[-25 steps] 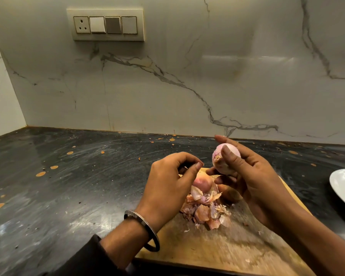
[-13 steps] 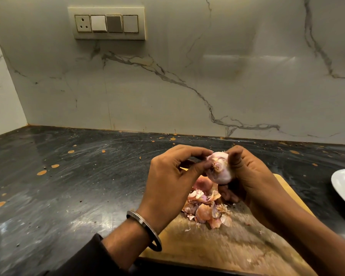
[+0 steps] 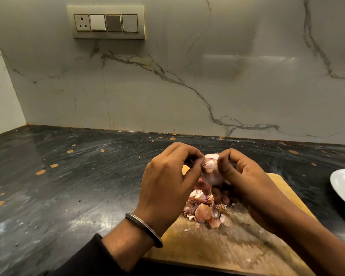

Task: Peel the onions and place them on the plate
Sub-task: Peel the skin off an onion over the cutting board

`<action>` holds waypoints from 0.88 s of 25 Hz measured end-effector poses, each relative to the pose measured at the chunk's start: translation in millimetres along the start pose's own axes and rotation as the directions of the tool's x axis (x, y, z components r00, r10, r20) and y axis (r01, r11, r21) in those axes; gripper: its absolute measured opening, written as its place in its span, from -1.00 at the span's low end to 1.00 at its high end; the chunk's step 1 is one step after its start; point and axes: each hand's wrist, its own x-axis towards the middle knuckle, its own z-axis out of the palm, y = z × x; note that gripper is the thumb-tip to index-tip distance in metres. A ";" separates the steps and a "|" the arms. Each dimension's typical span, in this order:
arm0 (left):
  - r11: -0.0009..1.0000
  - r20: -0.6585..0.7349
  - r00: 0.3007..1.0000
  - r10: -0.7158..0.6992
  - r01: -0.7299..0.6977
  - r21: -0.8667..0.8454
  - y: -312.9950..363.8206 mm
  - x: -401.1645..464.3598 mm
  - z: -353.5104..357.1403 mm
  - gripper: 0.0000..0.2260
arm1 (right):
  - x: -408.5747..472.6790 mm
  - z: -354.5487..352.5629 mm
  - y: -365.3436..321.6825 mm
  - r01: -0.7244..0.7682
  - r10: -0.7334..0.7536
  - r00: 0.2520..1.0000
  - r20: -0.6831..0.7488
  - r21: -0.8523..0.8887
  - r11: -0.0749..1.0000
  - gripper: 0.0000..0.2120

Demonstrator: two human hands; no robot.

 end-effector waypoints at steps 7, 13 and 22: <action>0.970 0.061 0.977 -0.204 0.211 -0.125 -4.2 -1.2 3.2 -0.94 | -0.9 -1.0 -2.1 0.010 -0.009 1.000 0.020 -0.028 1.000 -0.70; 0.927 0.092 0.954 -0.284 0.298 -0.227 -4.6 0.9 2.1 -0.92 | -1.0 0.2 -1.4 0.019 -0.019 0.999 0.039 -0.005 1.000 -0.68; 0.823 0.197 0.919 -0.343 0.395 -0.409 -7.5 3.5 0.5 -0.91 | -1.2 -0.8 -2.5 0.025 -0.024 0.998 0.056 -0.001 1.000 -0.71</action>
